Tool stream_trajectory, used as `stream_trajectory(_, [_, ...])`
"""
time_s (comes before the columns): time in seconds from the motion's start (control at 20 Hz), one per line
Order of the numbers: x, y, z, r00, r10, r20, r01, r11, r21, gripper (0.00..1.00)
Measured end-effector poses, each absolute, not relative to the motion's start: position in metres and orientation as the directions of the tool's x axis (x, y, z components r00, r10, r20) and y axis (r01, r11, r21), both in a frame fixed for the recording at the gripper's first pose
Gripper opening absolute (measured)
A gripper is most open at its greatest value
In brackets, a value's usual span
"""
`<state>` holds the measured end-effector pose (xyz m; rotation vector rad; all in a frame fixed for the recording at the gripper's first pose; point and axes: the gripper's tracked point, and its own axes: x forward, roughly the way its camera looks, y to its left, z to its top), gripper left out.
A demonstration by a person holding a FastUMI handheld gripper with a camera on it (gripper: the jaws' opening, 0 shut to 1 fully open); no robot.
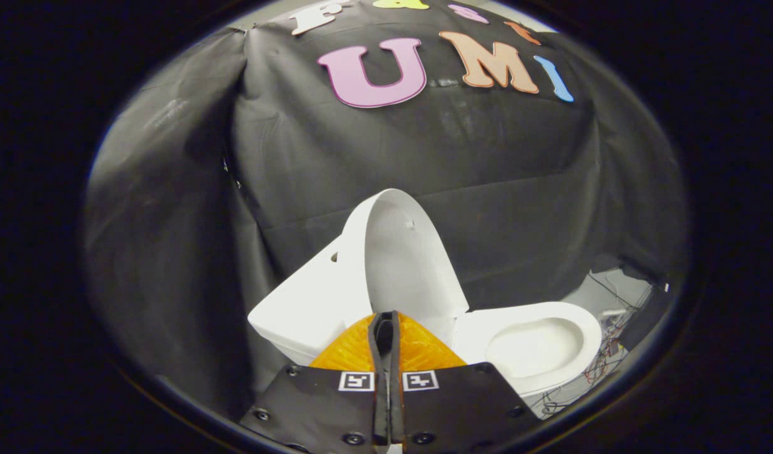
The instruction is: Open the toilet lid.
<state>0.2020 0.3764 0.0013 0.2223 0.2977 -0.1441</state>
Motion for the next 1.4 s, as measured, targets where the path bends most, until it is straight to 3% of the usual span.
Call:
stream_trajectory(0.15, [0.203, 0.382, 0.001, 0.947, -0.086, -0.31, 0.146, 0.974, 0.174, 0.02])
stream_trajectory(0.4, [0.197, 0.385, -0.001, 0.955, -0.032, -0.295, 0.086, 0.981, 0.172, 0.29])
stream_trajectory(0.6, [0.184, 0.372, -0.002, 0.957, -0.048, -0.285, 0.095, 0.983, 0.156, 0.96])
stream_trajectory(0.95, [0.163, 0.356, 0.018, 0.973, -0.018, -0.228, 0.051, 0.988, 0.142, 0.97])
stream_trajectory(1.4, [0.129, 0.294, 0.055, 0.982, -0.106, -0.155, 0.115, 0.992, 0.047, 0.97])
